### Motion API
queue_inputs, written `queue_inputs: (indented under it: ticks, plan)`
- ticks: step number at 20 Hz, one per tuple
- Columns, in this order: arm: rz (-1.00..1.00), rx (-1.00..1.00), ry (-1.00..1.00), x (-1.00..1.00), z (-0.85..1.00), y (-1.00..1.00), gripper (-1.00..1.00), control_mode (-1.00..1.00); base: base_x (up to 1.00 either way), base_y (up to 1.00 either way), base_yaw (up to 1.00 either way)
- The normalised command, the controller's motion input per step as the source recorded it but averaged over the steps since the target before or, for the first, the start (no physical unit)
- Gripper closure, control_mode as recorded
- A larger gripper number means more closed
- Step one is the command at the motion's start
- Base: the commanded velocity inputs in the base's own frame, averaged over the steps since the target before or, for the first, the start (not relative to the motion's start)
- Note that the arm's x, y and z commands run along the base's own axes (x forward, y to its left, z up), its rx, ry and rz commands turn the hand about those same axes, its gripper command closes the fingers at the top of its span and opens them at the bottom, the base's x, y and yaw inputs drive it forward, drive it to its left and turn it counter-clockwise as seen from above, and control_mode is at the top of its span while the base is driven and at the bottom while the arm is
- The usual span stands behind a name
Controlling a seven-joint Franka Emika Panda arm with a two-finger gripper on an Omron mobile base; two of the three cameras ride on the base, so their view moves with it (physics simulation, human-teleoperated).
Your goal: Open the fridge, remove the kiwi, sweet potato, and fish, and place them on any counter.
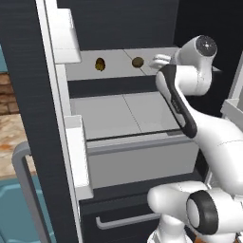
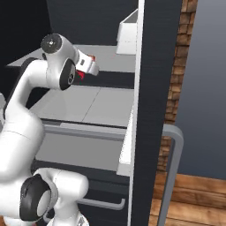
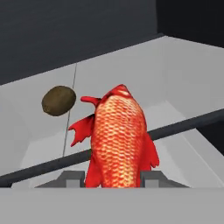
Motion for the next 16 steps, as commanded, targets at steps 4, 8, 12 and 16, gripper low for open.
queue_inputs:
  ticks: [4,8,12,16]
  plan:
    - [0.18,-0.02,0.02,-1.0,-0.07,0.0,1.0,-1.0,0.0,0.0,0.0]
    - [0.05,0.0,0.05,-0.41,-0.09,0.0,1.0,1.0,-0.44,0.0,0.0]
    - [0.0,0.0,0.0,0.0,0.0,0.0,1.0,1.0,-1.0,0.01,0.0]
    - [0.0,0.0,0.0,0.0,0.0,0.0,1.0,1.0,-1.0,0.34,0.0]
